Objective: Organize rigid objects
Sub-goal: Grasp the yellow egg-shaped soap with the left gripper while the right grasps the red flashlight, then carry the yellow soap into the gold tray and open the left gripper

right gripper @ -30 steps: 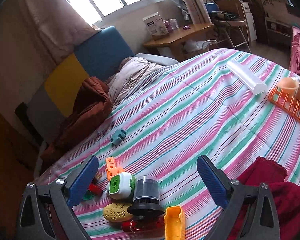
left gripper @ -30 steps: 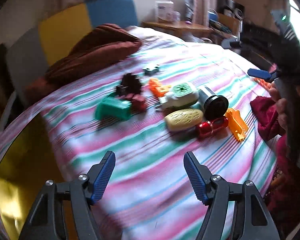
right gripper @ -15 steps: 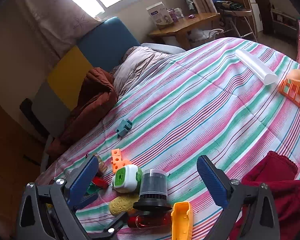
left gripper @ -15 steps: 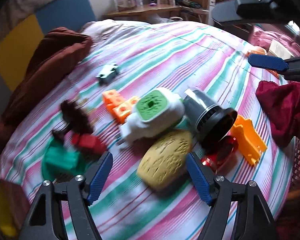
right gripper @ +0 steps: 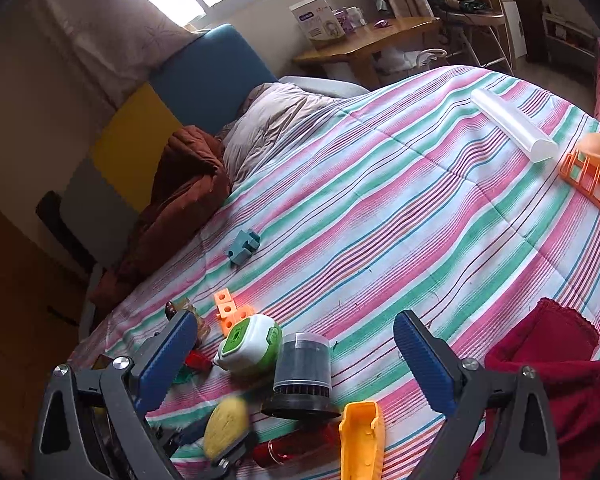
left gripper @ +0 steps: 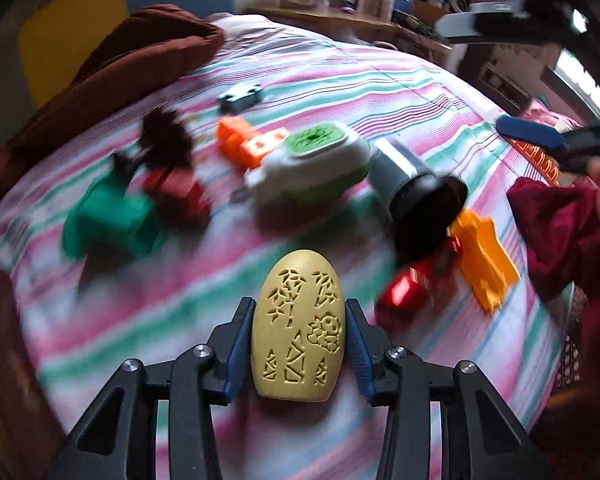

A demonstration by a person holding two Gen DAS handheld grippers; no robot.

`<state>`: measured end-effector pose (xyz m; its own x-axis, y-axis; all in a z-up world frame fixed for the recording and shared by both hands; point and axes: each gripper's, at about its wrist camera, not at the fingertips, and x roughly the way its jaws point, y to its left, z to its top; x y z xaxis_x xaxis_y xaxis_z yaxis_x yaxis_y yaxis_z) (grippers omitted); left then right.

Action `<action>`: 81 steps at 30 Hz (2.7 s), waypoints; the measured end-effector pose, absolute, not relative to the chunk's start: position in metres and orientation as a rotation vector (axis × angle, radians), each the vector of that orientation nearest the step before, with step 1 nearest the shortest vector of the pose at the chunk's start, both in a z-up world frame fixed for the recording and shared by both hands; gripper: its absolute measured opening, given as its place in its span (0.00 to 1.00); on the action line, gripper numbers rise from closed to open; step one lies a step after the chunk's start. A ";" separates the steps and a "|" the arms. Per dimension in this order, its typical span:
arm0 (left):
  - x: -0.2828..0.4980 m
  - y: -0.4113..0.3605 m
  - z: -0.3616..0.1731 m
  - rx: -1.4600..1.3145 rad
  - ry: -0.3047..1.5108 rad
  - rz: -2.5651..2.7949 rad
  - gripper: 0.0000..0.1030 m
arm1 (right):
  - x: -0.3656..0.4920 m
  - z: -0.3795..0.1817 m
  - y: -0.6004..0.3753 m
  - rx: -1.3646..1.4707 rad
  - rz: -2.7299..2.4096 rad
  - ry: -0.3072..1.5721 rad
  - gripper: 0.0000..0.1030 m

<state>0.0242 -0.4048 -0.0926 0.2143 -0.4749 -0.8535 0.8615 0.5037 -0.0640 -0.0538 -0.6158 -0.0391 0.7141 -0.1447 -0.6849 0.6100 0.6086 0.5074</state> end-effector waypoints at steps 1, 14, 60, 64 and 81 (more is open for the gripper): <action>0.017 -0.394 -0.092 0.469 0.957 -0.960 0.43 | -0.052 -0.040 -0.616 0.808 -0.462 0.654 0.95; -0.031 -0.317 -0.095 0.433 0.915 -0.918 0.43 | -0.038 -0.055 -0.587 0.778 -0.343 0.855 0.84; 0.131 -0.089 -0.024 -0.016 0.984 -0.421 0.43 | 0.012 -0.110 -0.480 0.246 -0.233 1.219 0.74; 0.180 -0.074 -0.045 -0.019 1.053 -0.322 0.43 | 0.014 -0.112 -0.479 0.239 -0.225 1.217 0.74; 0.241 -0.077 -0.073 0.114 1.037 -0.150 0.50 | 0.017 -0.112 -0.478 0.224 -0.208 1.214 0.74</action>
